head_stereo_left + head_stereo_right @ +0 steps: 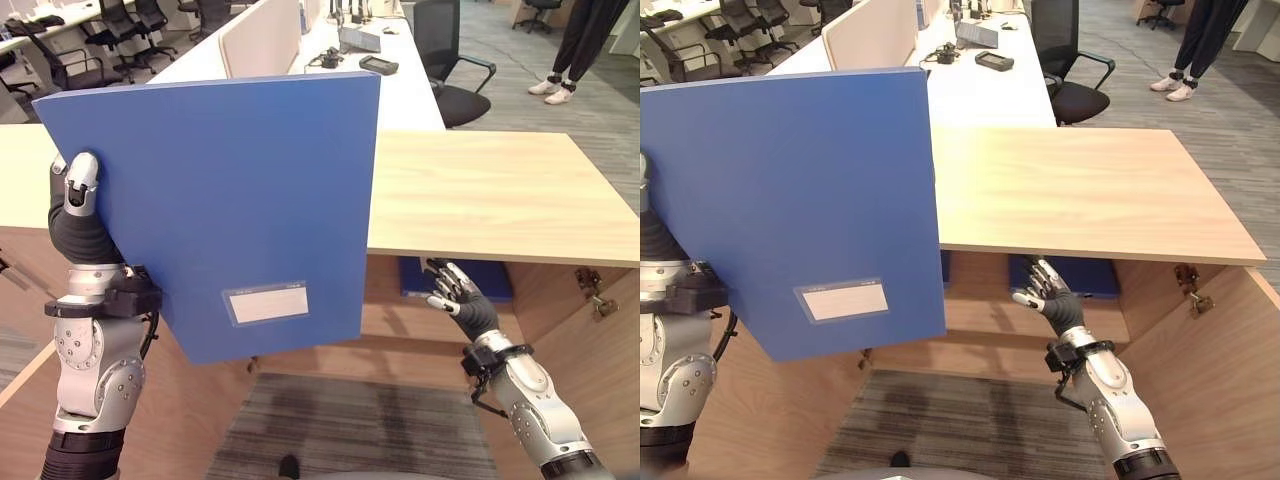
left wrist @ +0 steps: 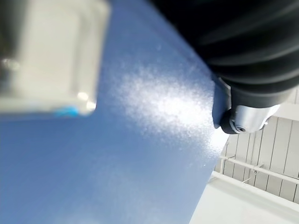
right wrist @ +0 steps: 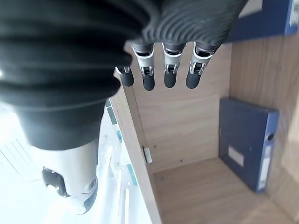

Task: Put the empty folder in the office cabinet

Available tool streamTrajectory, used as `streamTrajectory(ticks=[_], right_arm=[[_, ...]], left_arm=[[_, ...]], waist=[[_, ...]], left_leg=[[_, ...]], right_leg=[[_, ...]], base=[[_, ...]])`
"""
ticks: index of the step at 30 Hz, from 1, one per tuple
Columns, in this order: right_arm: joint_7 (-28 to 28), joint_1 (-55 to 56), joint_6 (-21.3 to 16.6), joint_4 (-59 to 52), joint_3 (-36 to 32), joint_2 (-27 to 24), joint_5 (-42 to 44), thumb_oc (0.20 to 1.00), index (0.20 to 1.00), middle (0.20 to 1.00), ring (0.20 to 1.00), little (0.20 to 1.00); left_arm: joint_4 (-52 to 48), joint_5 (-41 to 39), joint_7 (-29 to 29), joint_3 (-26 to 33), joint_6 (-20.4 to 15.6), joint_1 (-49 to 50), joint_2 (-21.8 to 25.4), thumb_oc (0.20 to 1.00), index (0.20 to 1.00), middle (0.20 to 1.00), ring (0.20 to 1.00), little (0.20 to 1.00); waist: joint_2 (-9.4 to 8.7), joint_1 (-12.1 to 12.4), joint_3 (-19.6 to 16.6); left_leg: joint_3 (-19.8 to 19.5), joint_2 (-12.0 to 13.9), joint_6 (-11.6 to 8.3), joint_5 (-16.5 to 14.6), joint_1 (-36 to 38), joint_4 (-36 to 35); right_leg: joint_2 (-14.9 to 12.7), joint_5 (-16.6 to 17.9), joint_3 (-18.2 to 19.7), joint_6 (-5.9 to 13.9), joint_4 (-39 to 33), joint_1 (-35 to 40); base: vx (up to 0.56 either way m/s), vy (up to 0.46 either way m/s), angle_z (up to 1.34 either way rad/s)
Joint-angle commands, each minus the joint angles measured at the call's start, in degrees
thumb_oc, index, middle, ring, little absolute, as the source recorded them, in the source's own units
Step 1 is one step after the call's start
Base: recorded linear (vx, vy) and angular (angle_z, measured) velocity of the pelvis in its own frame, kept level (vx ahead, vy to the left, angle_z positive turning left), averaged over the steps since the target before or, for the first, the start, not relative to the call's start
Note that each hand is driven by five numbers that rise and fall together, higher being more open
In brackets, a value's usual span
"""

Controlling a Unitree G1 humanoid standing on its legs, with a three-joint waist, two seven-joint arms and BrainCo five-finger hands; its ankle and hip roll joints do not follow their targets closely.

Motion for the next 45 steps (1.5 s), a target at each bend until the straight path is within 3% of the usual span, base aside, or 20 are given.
streamTrajectory(ticks=[1, 23, 45], right_arm=[[7.4, -9.3, -4.3, -12.1, 3.8, 0.1, 2.2, 1.0, 1.0, 1.0, 1.0, 1.0], [9.3, -20.7, -2.2, -12.8, 15.4, 4.9, 2.0, 1.0, 1.0, 1.0, 1.0, 1.0], [6.9, -19.6, -2.1, -9.3, 16.8, 8.2, -0.1, 1.0, 1.0, 1.0, 1.0, 1.0]], left_arm=[[1.2, 2.1, -0.4, 0.8, -1.9, -4.3, 1.1, 0.2, 0.2, 0.2, 0.2, 0.2], [4.6, 7.6, -3.3, -7.9, 0.0, -10.5, 1.0, 0.2, 0.2, 0.2, 0.2, 0.2], [5.5, 10.6, -1.7, -9.1, -0.1, -10.4, -1.7, 0.2, 0.2, 0.2, 0.2, 0.2]], waist=[[-1.05, 0.8, -1.4], [-1.61, 0.8, -1.7], [-1.66, 0.6, -1.8]], left_leg=[[-1.4, 0.5, -0.15, -8.3, 6.0, 0.2], [-0.9, 0.7, -0.17, -8.0, 5.7, 0.2], [-0.4, 0.6, -0.16, -8.1, 5.8, 0.2]], right_leg=[[-1.2, 2.6, 0.7, 2.69, 1.1, -3.5], [-1.3, 3.1, 1.2, 2.54, 0.8, -3.9], [-1.2, 3.0, 1.7, 2.43, 0.6, -3.9]], base=[[0.0, 0.0, 0.0], [0.0, 0.0, 0.0], [0.0, 0.0, 0.0]])
